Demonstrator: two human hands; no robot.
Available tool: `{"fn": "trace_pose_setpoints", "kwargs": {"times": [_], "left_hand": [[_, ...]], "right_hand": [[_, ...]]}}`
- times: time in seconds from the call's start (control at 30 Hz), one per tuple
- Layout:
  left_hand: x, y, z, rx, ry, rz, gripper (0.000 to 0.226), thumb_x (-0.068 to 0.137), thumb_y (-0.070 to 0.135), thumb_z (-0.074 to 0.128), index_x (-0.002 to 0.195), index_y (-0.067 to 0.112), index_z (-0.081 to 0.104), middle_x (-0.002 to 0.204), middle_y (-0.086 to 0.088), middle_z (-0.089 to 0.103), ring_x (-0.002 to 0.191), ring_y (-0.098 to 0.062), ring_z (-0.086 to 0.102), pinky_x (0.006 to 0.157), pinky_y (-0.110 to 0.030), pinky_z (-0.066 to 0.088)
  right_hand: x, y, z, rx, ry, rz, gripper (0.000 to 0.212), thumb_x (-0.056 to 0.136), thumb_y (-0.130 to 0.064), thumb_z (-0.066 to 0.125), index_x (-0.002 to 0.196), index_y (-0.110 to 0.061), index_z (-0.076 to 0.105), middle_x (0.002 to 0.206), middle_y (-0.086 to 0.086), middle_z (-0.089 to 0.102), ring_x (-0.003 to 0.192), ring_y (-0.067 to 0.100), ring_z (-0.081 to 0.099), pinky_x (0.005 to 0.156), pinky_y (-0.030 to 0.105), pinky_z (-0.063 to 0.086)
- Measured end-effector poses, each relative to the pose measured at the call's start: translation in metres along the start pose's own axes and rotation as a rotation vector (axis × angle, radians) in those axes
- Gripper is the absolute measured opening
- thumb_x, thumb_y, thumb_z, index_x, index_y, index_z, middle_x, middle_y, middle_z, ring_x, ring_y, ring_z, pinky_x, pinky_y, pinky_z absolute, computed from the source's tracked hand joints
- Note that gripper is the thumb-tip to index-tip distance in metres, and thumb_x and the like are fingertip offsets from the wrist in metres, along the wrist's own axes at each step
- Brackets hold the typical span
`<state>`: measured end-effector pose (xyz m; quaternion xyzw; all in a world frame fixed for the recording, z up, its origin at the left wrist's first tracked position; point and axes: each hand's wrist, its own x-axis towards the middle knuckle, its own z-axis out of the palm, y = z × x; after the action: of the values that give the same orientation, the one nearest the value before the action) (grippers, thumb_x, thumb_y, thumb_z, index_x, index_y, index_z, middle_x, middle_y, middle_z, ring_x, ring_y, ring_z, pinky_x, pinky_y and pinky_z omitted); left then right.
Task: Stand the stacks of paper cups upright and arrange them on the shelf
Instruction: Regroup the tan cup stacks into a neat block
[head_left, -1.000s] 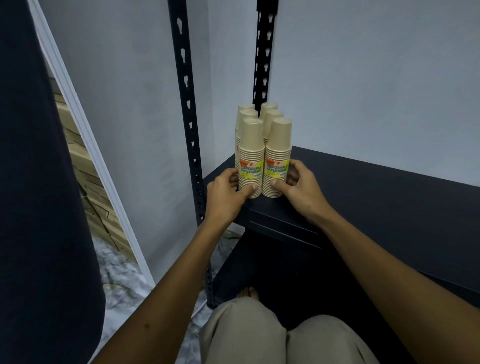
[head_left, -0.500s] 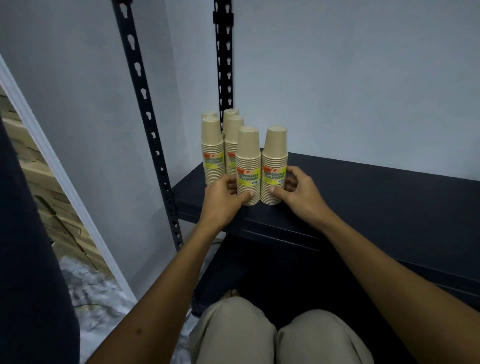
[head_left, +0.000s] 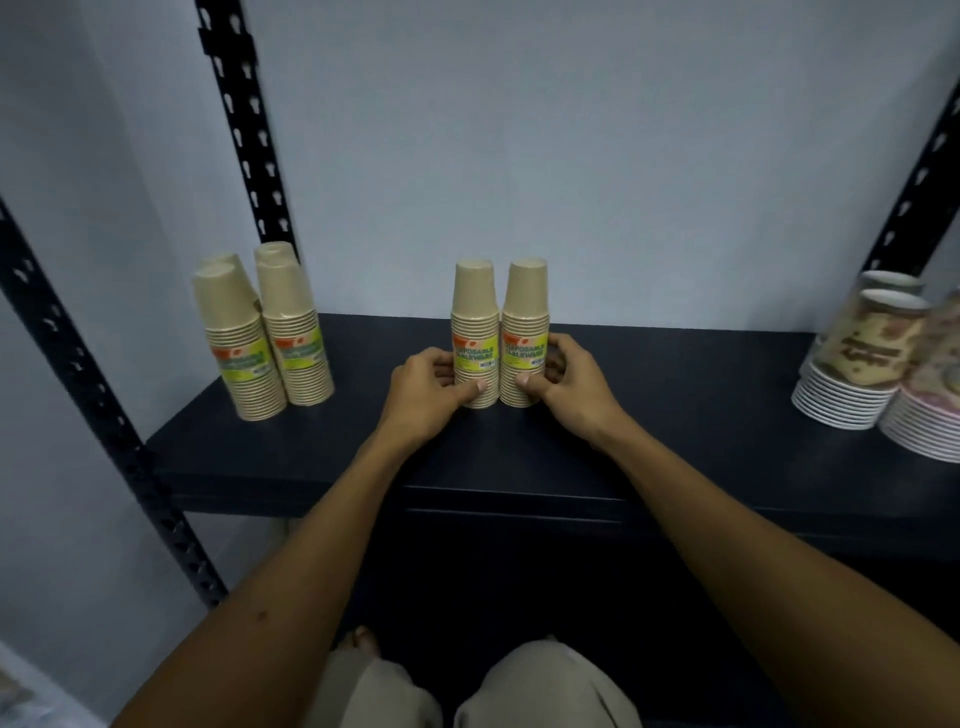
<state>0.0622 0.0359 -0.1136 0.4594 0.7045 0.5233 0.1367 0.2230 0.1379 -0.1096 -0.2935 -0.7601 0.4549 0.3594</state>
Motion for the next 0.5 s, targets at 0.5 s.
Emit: {"fn": "trace_pose_setpoints", "kwargs": {"times": [0.5], "left_hand": [[0.046,-0.003,0.021,0.007,-0.03,0.0,0.046,0.077,0.021,0.079,0.116,0.011,0.059,0.113,-0.002,0.067,0.097,-0.01,0.063,0.082,-0.02,0.05]], "right_hand": [[0.039,0.015,-0.009,-0.058,0.059,0.011,0.052,0.087,-0.01,0.067,0.135,-0.017,0.047,0.131,0.002,0.06,0.117,0.011,0.056,0.094,0.022,0.042]]}}
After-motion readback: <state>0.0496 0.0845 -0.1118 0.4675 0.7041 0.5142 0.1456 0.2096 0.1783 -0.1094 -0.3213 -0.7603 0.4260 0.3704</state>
